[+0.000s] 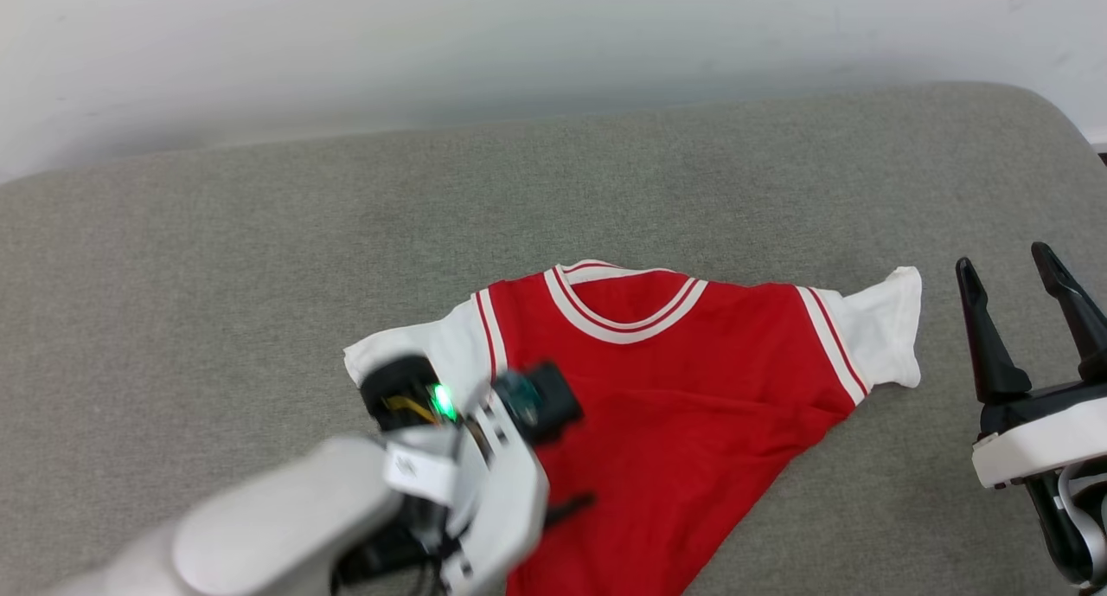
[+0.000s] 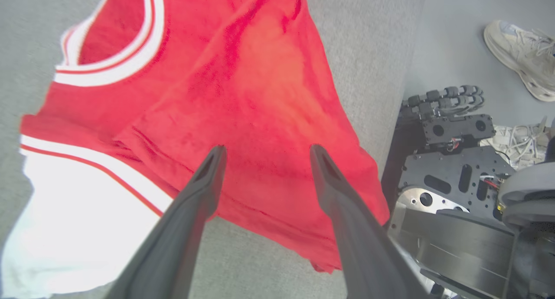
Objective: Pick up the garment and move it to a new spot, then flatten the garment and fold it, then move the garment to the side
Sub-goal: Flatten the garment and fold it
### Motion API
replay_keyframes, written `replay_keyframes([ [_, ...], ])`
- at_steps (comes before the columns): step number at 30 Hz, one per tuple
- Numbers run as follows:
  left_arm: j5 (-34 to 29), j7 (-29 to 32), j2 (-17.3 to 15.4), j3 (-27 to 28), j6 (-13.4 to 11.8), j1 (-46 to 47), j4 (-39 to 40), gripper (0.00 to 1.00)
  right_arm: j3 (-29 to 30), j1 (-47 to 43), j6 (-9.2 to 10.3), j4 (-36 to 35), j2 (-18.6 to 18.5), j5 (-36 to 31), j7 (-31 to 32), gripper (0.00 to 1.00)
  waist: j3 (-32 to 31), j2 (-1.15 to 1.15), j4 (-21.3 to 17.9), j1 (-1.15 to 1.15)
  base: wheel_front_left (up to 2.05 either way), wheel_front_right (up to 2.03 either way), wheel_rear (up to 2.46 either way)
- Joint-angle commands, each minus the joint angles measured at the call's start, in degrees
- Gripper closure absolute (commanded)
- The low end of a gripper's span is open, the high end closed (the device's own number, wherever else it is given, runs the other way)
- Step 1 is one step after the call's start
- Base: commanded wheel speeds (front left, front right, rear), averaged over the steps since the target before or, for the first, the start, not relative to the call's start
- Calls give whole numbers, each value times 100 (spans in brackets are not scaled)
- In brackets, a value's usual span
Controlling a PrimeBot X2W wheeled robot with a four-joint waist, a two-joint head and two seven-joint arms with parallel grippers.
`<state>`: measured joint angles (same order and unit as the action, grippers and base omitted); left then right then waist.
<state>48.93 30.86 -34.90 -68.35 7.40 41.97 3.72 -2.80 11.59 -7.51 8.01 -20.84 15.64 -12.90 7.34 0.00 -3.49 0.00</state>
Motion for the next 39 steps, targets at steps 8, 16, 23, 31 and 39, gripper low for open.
replay_keyframes([
  [8, 246, 16, -557, 881, -27, 997, -456, 0, 65, -131, 4, -181, 124, -60, 64, 0, 56, 0, 16, 0, 0, 0, 0],
  [16, 377, 614, -705, 1094, -49, 1751, -1475, 0, 63, 41, 4, -299, 161, -127, 44, 0, 451, 0, -128, 0, 0, 0, 0],
  [23, 590, 1487, -715, 795, -19, 1906, -2226, 0, 23, 176, 4, -317, 187, -171, 23, 0, 831, 0, -286, 0, 0, 0, 0],
  [31, 639, 1659, -713, 541, -4, 1683, -2884, 0, -89, 395, 4, -271, 215, -209, -26, 0, 1190, 0, -476, 0, 0, 0, 0],
  [39, 766, 1600, -453, 108, 3, 1308, -3082, 100, -64, 452, 4, -157, 187, -237, -58, 0, 1218, 0, -448, 0, 0, 0, 0],
])
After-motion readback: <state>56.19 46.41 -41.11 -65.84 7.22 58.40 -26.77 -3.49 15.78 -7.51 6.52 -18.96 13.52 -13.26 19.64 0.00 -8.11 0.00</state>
